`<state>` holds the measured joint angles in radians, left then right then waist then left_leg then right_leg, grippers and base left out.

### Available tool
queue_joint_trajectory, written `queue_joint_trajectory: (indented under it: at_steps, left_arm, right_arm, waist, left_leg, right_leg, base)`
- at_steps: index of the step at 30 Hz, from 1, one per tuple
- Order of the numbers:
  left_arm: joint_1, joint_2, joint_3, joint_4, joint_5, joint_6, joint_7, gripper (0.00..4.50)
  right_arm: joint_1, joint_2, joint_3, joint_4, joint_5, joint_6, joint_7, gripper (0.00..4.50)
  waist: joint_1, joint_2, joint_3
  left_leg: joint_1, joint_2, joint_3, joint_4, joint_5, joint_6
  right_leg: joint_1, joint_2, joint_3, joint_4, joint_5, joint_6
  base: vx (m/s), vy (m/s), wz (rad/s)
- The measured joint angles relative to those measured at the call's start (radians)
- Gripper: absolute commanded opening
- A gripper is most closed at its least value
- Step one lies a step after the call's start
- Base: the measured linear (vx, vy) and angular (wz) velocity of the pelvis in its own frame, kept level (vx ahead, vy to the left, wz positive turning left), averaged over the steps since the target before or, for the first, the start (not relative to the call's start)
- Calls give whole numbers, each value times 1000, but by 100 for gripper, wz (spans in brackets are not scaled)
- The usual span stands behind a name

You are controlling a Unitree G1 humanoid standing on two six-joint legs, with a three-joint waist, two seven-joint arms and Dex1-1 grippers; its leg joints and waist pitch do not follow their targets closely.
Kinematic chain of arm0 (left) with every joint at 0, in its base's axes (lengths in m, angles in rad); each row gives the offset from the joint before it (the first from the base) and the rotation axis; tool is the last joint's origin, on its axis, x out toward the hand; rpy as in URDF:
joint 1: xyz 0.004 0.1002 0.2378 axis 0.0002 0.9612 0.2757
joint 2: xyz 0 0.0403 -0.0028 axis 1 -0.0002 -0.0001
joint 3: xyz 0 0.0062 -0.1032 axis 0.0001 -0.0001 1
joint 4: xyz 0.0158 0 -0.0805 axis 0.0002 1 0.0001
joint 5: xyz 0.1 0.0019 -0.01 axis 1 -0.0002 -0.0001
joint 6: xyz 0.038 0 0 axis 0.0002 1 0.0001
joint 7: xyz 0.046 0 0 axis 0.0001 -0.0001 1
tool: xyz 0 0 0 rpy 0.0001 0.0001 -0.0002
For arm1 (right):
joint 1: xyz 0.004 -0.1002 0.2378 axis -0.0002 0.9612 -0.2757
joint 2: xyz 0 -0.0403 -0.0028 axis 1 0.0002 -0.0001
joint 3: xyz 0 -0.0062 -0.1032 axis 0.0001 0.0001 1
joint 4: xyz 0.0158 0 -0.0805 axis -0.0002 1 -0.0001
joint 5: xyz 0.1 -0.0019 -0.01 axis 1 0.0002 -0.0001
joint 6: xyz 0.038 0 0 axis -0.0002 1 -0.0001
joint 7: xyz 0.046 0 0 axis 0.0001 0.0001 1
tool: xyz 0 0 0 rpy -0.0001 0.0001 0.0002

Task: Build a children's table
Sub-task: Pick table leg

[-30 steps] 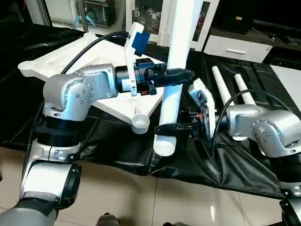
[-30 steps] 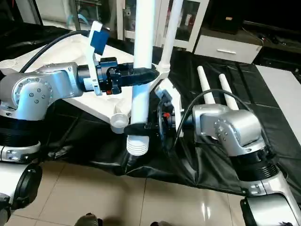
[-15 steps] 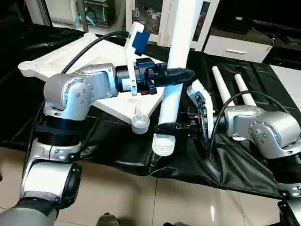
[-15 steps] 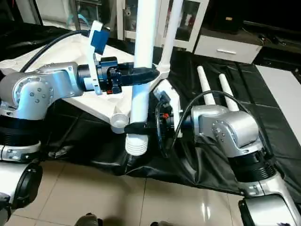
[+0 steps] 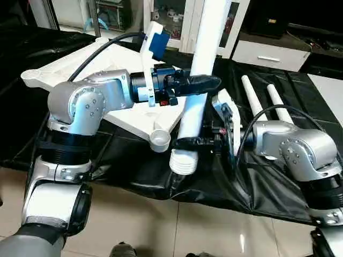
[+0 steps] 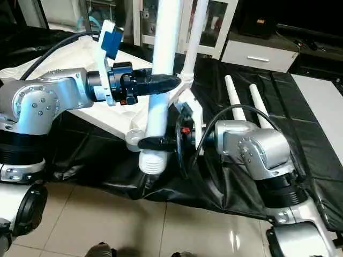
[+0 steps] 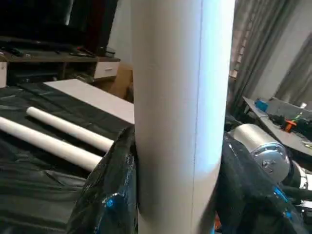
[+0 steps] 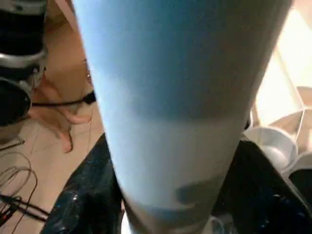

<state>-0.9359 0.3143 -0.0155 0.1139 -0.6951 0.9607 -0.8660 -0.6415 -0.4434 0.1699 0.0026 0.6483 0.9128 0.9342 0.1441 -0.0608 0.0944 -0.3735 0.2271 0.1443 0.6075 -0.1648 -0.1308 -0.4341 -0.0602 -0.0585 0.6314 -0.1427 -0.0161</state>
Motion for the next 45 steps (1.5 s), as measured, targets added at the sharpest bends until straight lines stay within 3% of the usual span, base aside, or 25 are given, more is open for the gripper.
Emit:
queue_joint_trajectory:
  at_steps: [5,12,18,20,26,32,36,40,45]
  left_arm:
    - [0,1,0,0,1,-2,-2,179]
    - [0,1,0,0,4,-6,-3,179]
    - [-1,0,0,0,4,-7,-3,179]
    - [-1,-1,-1,1,5,-8,-2,235]
    - [5,-14,22,17,17,-9,45,292]
    - [179,-7,58,-91,12,-55,76,342]
    - [280,14,53,-102,172,-251,174,358]
    - [373,-22,55,-161,343,-403,385,358]
    - [569,-96,47,-229,483,-574,571,358]
  right_arm:
    - [0,0,-1,2,-1,-3,2,276]
    - [1,-2,-1,-2,0,-3,13,206]
    - [2,-2,0,-8,-2,-3,14,190]
    - [2,-2,0,-9,-4,-3,13,188]
    - [17,49,-44,2,-36,-28,-115,186]
    - [87,42,-155,25,-107,-82,-284,186]
    - [154,29,-162,9,-198,-155,-363,186]
    - [229,107,-170,-74,-313,-376,-499,186]
    - [369,276,-185,-271,-327,-402,-669,186]
  waist:
    - [0,0,0]
    - [0,0,0]
    - [0,0,0]
    - [0,0,0]
    - [0,1,0]
    - [3,5,-4]
    - [-3,8,-5]
    - [-8,18,-12]
    - [-23,20,-17]
  left_leg:
    - [0,0,0,0,0,0]
    - [0,0,0,0,0,0]
    - [0,0,0,0,0,0]
    - [0,0,0,0,0,0]
    - [0,0,0,1,0,-1]
    - [-1,0,0,1,0,-1]
    - [0,0,-1,0,0,-1]
    - [1,0,0,0,0,-1]
    - [0,0,0,-3,0,0]
  right_leg:
    - [0,0,0,0,0,0]
    - [0,0,0,0,0,0]
    - [0,0,0,0,0,-1]
    - [0,0,0,0,0,-1]
    - [0,0,0,0,1,0]
    - [0,-1,0,0,0,0]
    - [0,0,-1,-1,-2,6]
    - [0,0,-1,-1,-2,8]
    - [0,0,0,-1,-4,11]
  base:
    - [0,0,0]
    - [0,0,0]
    - [0,0,0]
    - [0,0,0]
    - [0,0,0]
    - [0,0,0]
    - [0,0,0]
    - [0,0,0]
    - [0,0,0]
